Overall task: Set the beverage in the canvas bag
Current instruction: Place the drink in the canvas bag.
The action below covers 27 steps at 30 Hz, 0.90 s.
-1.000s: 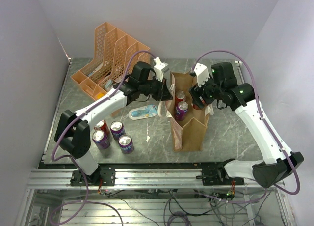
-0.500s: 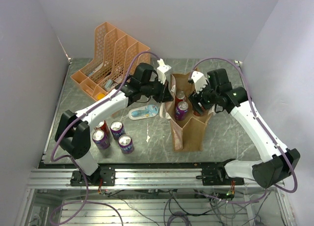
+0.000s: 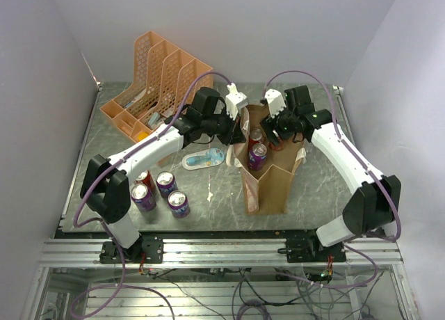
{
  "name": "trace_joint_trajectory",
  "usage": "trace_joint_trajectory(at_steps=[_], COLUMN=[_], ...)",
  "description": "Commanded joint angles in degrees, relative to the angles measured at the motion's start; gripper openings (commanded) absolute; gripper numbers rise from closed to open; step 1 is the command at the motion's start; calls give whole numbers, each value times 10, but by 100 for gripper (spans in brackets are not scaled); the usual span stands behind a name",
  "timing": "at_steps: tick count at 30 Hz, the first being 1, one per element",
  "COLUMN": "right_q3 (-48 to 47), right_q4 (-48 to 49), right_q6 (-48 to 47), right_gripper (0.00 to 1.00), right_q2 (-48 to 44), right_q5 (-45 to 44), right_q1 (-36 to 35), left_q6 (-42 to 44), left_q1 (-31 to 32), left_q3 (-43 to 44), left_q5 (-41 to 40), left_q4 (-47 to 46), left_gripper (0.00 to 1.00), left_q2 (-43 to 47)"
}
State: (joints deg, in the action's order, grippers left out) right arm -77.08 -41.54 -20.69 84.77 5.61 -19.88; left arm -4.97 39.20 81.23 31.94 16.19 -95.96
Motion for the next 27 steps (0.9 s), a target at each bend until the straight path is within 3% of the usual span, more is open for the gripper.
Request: trace_joint_trajectory(at_steps=[1, 9, 27], right_q3=[-43, -12, 112], right_q4=[66, 90, 177], right_q6=[-8, 18, 80], right_gripper=[13, 13, 13], right_q2=[20, 27, 6], right_q5=[15, 87, 88], right_q1=[16, 28, 38], left_q6=[17, 4, 4], left_q1=[7, 6, 1], left_q3=[8, 0, 6], left_q5=[-5, 3, 2], left_q4=[19, 13, 10], left_gripper=[7, 7, 7], left_q2=[-16, -16, -21])
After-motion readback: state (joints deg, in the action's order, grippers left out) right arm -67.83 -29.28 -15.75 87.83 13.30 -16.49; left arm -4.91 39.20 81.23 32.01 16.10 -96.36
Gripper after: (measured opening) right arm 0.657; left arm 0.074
